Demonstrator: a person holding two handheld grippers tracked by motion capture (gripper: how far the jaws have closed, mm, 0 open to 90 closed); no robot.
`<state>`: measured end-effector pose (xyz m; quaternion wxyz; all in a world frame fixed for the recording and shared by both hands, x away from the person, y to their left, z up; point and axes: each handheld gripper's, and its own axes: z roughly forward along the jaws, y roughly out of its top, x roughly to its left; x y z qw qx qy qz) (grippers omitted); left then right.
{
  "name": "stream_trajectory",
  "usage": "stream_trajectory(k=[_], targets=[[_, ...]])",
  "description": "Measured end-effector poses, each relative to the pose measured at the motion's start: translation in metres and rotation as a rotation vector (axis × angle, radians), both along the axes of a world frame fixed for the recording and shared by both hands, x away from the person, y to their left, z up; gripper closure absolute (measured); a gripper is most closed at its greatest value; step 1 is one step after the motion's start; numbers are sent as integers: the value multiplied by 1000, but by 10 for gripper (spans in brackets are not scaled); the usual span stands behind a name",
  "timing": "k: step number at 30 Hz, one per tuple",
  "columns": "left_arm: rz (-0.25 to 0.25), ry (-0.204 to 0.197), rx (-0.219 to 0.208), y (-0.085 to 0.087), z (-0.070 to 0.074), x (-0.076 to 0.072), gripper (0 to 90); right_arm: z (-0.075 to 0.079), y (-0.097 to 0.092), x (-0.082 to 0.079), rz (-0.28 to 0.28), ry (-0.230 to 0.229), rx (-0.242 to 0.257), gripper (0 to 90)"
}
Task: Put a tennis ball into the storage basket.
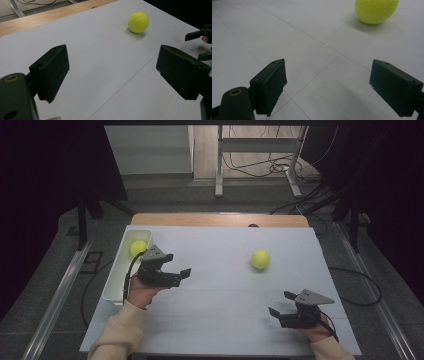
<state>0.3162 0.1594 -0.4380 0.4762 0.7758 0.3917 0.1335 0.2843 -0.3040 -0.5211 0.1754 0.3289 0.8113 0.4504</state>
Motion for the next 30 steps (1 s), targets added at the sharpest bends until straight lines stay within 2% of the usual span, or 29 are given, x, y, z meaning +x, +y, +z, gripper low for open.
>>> stream_trajectory(k=[25,30], targets=[[-69,22,-9,-28,-13,7,121,1,2,1,-5,0,1,143],[-65,16,12,-37,-15,10,122,3,3,3,6,-7,17,143]])
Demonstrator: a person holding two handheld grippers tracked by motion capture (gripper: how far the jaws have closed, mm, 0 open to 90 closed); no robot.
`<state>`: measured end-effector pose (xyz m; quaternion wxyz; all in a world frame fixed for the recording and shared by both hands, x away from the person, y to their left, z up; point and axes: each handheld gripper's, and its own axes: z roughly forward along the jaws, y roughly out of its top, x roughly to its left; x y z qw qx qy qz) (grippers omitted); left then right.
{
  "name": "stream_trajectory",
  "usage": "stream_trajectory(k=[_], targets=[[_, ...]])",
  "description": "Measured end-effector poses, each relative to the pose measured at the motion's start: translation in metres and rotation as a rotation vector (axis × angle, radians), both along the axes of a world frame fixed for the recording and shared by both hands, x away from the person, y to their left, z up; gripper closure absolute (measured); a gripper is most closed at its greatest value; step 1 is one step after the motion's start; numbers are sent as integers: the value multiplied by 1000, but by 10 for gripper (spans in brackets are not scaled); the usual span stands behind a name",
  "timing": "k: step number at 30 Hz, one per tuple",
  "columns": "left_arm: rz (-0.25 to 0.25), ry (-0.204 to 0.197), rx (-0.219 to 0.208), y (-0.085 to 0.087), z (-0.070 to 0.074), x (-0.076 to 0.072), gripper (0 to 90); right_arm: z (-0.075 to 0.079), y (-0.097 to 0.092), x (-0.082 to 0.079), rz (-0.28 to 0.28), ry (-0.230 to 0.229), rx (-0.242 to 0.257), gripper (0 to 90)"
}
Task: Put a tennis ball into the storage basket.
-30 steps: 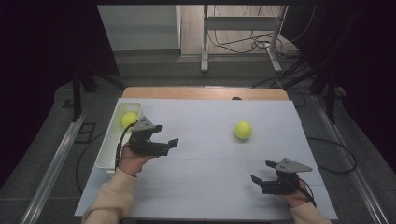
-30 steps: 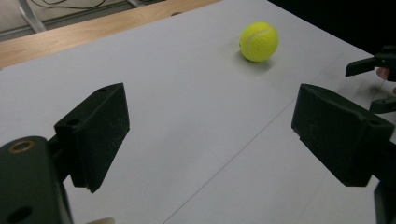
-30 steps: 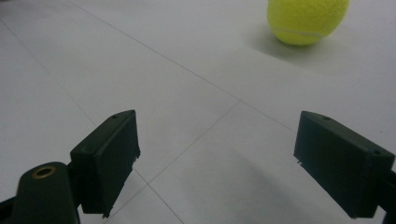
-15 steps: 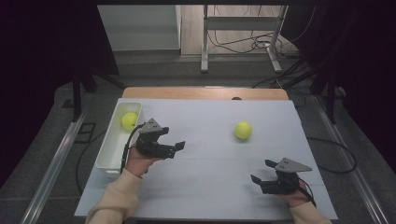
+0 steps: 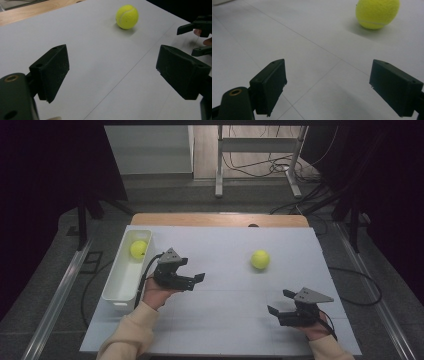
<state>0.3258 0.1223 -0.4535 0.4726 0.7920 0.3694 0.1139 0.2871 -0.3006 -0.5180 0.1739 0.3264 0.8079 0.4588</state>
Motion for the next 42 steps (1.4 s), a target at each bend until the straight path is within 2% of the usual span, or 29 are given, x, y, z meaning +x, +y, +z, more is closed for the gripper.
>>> stream_trajectory(k=[2,7,10,14,23,30,36,42], targets=[[-4,-5,-9,-5,-1,3,127,-1,-1,-1,6,5,-8,142],[-30,2,-16,-16,-3,9,128,0,-1,-1,3,3,13,144],[-42,0,-16,-20,-4,13,128,-1,-1,-1,5,12,-3,143],[-50,5,-27,-25,-5,17,129,-1,-2,-2,1,11,4,143],[-86,-4,14,-42,0,24,128,-1,-1,-1,7,9,3,143],[-106,-14,-2,-49,1,29,129,-1,-1,0,10,12,-2,143],[-113,-17,20,-58,3,37,128,-2,1,1,10,11,1,143],[-130,-7,26,-71,-2,43,128,-2,2,2,12,12,-3,143]])
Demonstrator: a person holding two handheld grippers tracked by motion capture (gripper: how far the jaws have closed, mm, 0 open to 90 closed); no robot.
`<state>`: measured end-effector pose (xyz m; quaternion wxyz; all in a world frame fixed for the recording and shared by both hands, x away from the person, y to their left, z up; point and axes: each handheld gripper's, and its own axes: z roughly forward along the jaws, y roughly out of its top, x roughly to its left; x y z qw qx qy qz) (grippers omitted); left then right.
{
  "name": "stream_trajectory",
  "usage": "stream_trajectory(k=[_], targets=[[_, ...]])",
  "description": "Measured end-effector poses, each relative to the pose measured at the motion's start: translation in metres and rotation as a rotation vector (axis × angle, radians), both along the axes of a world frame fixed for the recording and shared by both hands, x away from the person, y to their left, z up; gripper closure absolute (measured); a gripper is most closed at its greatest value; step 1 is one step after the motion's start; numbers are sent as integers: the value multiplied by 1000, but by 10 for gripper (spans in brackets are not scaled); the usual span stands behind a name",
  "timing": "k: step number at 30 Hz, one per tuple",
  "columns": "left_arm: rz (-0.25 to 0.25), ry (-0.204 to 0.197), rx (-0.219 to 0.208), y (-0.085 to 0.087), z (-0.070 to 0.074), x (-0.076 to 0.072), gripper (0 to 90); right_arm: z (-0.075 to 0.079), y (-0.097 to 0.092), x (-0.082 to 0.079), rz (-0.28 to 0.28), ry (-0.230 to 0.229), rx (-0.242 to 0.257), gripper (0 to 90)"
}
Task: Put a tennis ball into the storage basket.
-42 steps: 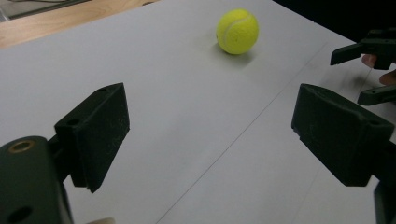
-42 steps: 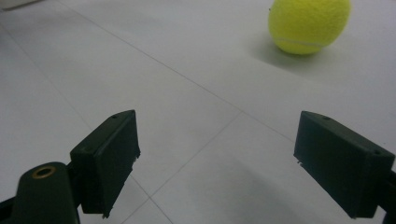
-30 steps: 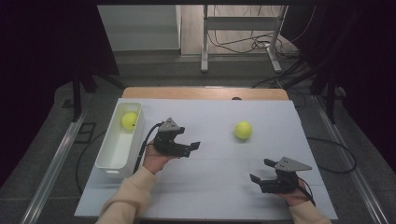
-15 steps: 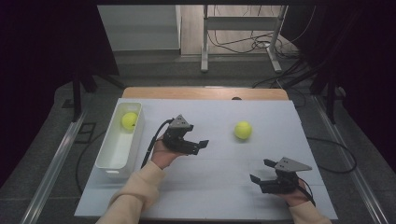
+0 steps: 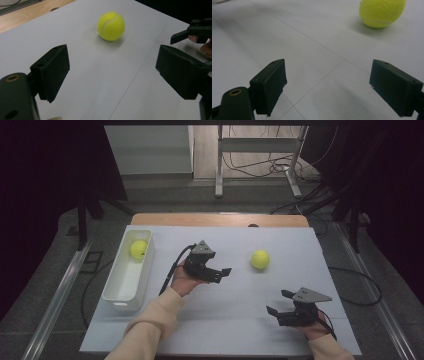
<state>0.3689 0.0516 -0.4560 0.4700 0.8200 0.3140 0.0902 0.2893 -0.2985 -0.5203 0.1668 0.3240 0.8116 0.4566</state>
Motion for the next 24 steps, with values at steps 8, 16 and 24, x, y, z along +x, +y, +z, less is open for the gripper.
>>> stream_trajectory(k=[8,16,24], targets=[[-10,25,-11,-10,-6,11,128,1,-1,-1,-7,3,-6,143],[-17,33,-5,-19,-13,17,128,0,0,-1,-3,4,-6,143],[-17,35,12,-25,-17,22,129,0,-1,-1,-4,2,-10,142]])
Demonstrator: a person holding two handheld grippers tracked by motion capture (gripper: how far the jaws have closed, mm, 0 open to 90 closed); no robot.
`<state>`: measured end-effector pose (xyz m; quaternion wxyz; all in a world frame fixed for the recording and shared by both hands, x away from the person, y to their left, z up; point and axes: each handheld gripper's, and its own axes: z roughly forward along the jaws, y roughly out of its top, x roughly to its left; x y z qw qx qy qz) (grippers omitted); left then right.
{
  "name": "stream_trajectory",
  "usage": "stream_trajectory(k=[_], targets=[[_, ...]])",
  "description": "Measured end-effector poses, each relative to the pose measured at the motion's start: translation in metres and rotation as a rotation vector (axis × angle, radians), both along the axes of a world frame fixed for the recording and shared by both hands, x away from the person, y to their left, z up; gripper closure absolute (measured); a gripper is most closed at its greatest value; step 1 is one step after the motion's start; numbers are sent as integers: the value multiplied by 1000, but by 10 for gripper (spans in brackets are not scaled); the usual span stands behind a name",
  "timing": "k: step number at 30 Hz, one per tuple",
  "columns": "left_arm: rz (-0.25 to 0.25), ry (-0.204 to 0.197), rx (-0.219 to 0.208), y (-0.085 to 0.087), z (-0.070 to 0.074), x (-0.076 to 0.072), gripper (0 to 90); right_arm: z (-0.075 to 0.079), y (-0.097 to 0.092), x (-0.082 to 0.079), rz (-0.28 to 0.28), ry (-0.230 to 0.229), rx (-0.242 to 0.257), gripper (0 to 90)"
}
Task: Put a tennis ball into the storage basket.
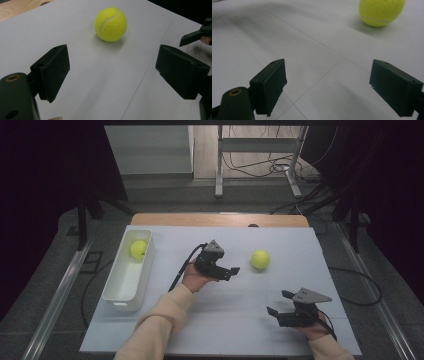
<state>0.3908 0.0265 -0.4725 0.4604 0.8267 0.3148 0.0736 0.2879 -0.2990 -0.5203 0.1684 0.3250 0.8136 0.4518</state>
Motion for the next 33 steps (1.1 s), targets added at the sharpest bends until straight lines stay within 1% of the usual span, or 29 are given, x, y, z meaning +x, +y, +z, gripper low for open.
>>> stream_trajectory(k=[3,12,14,15,19,24,25,33], targets=[[-5,3,12,-3,-2,1,128,0,0,0,0,2,-1,142],[-14,14,24,-13,-6,5,127,0,0,0,0,3,-2,142],[-14,13,25,-15,-7,6,127,0,0,0,0,2,-2,142],[-11,7,24,-16,-7,6,127,0,0,0,-1,2,-1,142],[-19,-2,19,-22,-6,7,127,0,0,0,1,1,3,142],[-24,1,20,-28,-6,9,127,0,0,0,0,1,4,142],[-25,3,20,-29,-6,9,127,1,-1,0,-4,1,-5,142],[-24,14,23,-35,-6,15,127,1,-1,0,-4,1,-3,142]])
